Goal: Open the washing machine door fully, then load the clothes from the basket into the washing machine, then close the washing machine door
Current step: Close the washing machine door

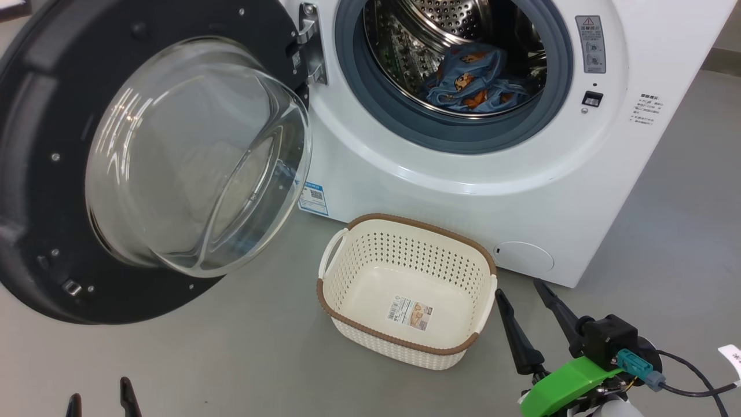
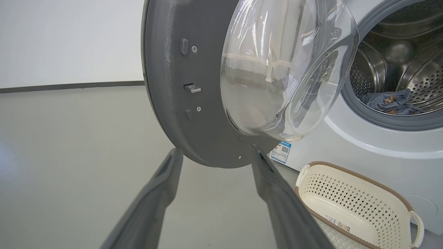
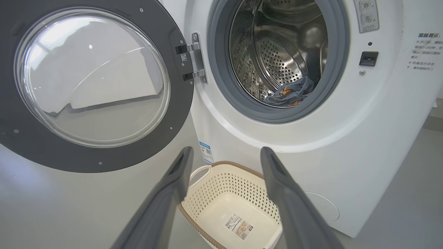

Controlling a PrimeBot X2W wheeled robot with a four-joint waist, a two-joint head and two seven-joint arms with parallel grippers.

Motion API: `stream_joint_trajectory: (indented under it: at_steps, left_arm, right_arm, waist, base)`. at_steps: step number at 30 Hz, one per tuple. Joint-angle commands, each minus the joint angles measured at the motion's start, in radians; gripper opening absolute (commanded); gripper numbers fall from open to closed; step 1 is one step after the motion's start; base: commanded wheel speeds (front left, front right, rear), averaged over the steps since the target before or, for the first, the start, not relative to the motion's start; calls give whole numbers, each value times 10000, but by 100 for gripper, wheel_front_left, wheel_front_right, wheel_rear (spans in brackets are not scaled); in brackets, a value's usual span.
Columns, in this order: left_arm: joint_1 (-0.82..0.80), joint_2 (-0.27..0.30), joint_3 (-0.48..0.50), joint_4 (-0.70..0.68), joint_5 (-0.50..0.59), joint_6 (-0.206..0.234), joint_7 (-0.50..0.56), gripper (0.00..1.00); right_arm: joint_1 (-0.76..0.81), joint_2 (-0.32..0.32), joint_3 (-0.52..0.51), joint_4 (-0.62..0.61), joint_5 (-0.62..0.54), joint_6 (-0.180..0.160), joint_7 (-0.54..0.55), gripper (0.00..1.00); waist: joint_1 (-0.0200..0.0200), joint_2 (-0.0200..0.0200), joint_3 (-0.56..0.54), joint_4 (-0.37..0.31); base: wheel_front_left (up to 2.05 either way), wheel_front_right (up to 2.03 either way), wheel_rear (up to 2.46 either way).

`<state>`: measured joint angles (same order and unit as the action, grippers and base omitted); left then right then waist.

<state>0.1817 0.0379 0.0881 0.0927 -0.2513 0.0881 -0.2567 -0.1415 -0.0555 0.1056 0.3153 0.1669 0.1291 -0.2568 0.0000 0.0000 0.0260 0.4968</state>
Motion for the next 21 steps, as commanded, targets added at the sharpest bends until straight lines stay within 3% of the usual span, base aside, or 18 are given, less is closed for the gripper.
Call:
stream_joint_trajectory:
  at_steps: [1, 13, 14, 15, 21]
  left_arm:
    - [-172, 124, 289, -182, -115, 93, -51, 100]
    - [-151, 124, 290, -251, -141, 131, -51, 100]
    - [-140, 124, 271, -232, -117, 106, -51, 44]
    - [-143, 124, 269, -241, -100, 91, -51, 0]
    - [-156, 124, 286, -296, -218, 54, -51, 0]
  right_arm:
    - [-111, 53, 256, -220, -142, 16, -49, 100]
    - [-161, 53, 283, -166, -129, 16, -49, 100]
    - [-163, 53, 282, -165, -125, 16, -49, 100]
    - [-164, 53, 281, -164, -126, 16, -49, 100]
    - [-174, 53, 258, -177, -142, 16, -49, 100]
  waist:
    - [0, 0, 0, 0]
    - [0, 0, 38, -86]
    - [0, 0, 44, -99]
    - [0, 0, 49, -111]
    - [0, 0, 83, -178]
  base:
    - [0, 0, 0]
    - [0, 0, 0]
    - [0, 0, 0]
    - [0, 0, 0]
    - [0, 0, 0]
